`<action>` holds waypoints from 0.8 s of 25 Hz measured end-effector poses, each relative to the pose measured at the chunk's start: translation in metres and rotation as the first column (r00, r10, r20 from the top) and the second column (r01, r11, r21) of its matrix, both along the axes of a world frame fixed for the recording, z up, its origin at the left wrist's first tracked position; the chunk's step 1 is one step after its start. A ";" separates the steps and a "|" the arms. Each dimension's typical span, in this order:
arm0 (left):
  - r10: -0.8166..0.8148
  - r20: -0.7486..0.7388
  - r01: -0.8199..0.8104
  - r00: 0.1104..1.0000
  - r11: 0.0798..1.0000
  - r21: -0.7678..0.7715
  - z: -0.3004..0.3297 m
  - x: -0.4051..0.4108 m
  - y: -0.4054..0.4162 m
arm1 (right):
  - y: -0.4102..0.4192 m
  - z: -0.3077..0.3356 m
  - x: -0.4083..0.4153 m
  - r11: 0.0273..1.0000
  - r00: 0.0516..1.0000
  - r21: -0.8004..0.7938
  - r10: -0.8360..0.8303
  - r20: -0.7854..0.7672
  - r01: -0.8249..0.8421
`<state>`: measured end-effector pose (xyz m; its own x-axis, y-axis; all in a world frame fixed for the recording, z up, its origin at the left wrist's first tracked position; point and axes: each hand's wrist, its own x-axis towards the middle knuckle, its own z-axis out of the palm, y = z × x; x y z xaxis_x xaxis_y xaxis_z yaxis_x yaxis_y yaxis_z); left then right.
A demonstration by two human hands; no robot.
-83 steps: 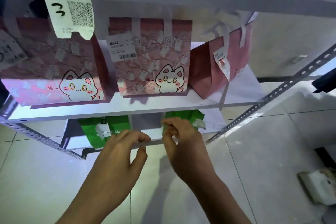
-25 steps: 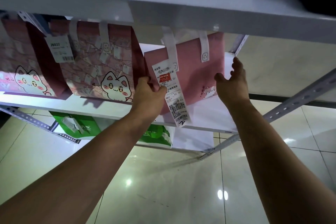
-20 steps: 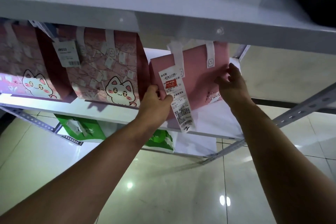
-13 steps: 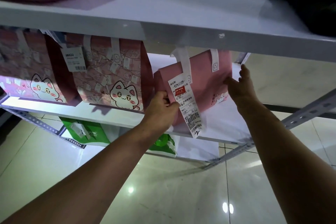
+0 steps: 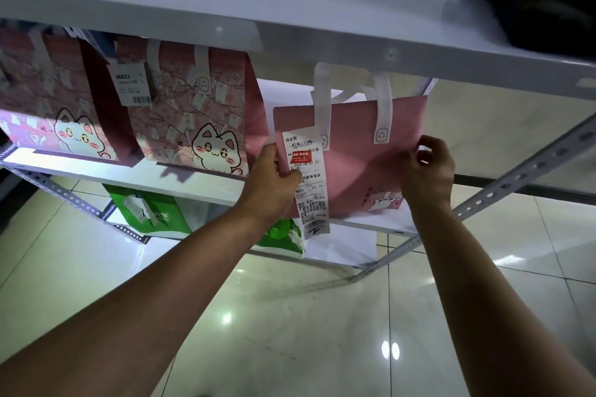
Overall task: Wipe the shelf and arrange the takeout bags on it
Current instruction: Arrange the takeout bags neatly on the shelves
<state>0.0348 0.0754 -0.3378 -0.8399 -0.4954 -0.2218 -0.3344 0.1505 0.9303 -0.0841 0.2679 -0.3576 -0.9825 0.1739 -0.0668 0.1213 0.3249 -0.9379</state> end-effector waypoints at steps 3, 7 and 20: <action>0.036 0.043 -0.034 0.998 0.999 -0.041 0.007 0.015 0.006 | 0.012 0.017 0.035 0.999 0.998 0.016 -0.034 0.045 0.034; 0.032 0.091 -0.028 0.995 0.999 -0.046 0.025 0.049 0.015 | 0.023 0.041 0.080 0.999 0.998 0.021 -0.049 0.042 0.048; 0.075 0.046 -0.069 0.996 0.991 -0.116 0.136 0.177 -0.005 | 0.011 0.139 0.225 0.996 0.991 -0.071 -0.038 0.130 0.048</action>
<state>0.2116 0.0703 -0.2019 -0.7903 -0.5788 -0.2011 -0.3939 0.2285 0.8903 0.1406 0.2790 -0.2190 -0.9568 0.2056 -0.2058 0.2542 0.2472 -0.9350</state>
